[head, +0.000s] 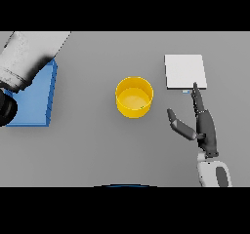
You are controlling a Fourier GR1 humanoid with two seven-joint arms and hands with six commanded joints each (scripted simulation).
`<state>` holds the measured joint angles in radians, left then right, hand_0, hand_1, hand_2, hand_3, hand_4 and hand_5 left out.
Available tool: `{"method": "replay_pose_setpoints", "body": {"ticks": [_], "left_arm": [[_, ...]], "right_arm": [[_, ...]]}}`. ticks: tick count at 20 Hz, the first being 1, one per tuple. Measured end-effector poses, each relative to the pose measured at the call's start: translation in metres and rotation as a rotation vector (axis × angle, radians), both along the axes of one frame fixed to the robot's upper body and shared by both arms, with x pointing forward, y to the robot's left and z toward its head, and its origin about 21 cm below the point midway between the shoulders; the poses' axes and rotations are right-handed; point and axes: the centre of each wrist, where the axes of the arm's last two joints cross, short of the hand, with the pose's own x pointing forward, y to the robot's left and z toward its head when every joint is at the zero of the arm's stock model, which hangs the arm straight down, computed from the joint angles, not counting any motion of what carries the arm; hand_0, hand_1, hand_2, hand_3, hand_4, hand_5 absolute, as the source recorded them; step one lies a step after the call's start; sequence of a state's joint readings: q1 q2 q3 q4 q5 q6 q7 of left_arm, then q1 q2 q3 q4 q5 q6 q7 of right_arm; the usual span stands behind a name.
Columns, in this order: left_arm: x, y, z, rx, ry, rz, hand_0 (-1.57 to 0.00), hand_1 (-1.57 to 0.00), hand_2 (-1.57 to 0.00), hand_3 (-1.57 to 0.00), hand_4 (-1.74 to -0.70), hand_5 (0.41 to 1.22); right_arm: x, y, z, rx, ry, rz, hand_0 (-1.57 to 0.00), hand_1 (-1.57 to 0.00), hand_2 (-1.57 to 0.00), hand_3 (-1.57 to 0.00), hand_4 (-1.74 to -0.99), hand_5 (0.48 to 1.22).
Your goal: Pick up the red beaker and tilt it to pour out 1 green nut into yellow bowl. Pick up the yellow bowl and place it on the metallic measuring scale.
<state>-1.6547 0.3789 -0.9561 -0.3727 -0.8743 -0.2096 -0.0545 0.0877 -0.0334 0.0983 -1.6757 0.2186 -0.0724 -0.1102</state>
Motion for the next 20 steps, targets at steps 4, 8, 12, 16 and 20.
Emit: {"method": "replay_pose_setpoints", "body": {"ticks": [4, 8, 12, 16, 20], "left_arm": [[0.015, 0.082, 0.004, -0.472, 0.016, 0.217, -1.57, -1.57, -1.56, -1.38, -1.73, 1.221], [0.015, 0.149, -0.018, -0.82, 0.028, 0.299, -1.57, -1.57, -1.57, -1.43, -1.74, 1.221], [0.005, 0.197, -0.056, -1.101, -0.051, 0.473, -1.57, -1.57, -1.57, -1.45, -1.74, 1.221], [-0.02, 0.228, -0.103, -1.286, -0.104, 0.615, -1.57, -1.57, -1.57, -1.46, -1.74, 1.221], [-0.056, 0.231, -0.147, -1.372, -0.122, 0.71, -1.57, -1.57, -1.57, -1.45, -1.74, 1.221]], "right_arm": [[0.006, -0.002, -0.001, 0.009, 0.01, 0.012, 0.0, 0.0, 0.0, 0.0, -1.222, 0.59], [0.007, -0.004, -0.004, -0.008, -0.003, 0.015, 0.0, 0.0, 0.0, 0.0, -1.226, 0.587], [0.005, -0.009, -0.007, -0.022, -0.001, 0.025, 0.0, 0.0, 0.0, 0.0, -1.212, 0.604], [0.008, -0.007, -0.001, -0.063, -0.002, 0.04, 0.0, 0.0, 0.0, 0.0, -1.212, 0.641], [0.009, -0.009, -0.004, -0.081, 0.017, 0.04, 0.0, 0.0, 0.0, 0.0, -1.21, 0.66]]}}
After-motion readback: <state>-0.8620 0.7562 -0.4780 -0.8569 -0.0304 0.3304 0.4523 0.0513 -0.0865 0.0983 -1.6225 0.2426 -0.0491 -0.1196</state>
